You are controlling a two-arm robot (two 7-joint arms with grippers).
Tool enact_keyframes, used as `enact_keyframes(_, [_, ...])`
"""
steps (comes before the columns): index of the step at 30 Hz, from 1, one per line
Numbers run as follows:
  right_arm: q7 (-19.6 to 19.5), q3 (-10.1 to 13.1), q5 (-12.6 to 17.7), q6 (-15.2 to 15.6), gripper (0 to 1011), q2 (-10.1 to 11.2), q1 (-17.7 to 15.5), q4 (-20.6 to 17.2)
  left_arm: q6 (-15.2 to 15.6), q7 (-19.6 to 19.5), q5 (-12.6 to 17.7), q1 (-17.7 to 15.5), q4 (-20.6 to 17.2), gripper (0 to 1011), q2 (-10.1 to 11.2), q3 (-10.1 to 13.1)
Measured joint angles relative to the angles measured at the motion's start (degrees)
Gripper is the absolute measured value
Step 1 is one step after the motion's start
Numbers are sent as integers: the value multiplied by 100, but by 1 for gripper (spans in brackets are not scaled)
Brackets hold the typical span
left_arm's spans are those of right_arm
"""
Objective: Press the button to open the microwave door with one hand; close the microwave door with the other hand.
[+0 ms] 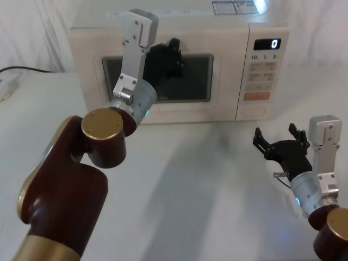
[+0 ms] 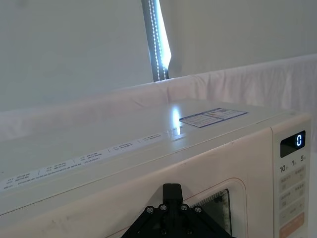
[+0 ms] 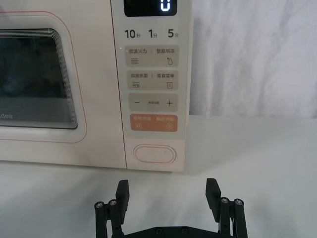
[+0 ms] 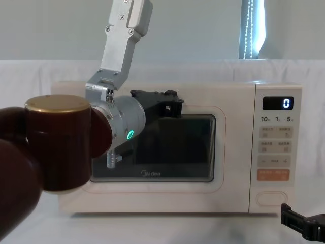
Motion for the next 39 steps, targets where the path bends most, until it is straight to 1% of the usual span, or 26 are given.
enact_keyframes(8, [0,0,0,0,1002,0,0,0,-1,-8,-19,32,-41,0,8,-16])
enact_keyframes(15, [0,0,0,0,1002,1,0,0,22,-11,-84,248,-303,0,61,-57])
enact_keyframes(21, [0,0,0,0,1002,0,0,0,103,-18,-195,616,-708,0,164,-124])
enact_keyframes(25, [0,0,0,0,1002,1,0,0,130,-19,-233,739,-831,0,203,-154])
enact_keyframes(26, [0,1,0,0,1002,0,0,0,148,-17,-273,857,-954,0,244,-193])
enact_keyframes(30, [0,0,0,0,1002,1,0,0,163,7,-338,1082,-1191,0,322,-271])
enact_keyframes(31, [0,0,0,0,1002,1,0,0,163,7,-338,1082,-1191,0,322,-271])
enact_keyframes(36, [0,0,0,0,1002,1,0,0,161,63,-455,1468,-1575,0,434,-419])
enact_keyframes(39, [0,1,0,0,1002,0,0,0,145,76,-492,1654,-1744,0,492,-474])
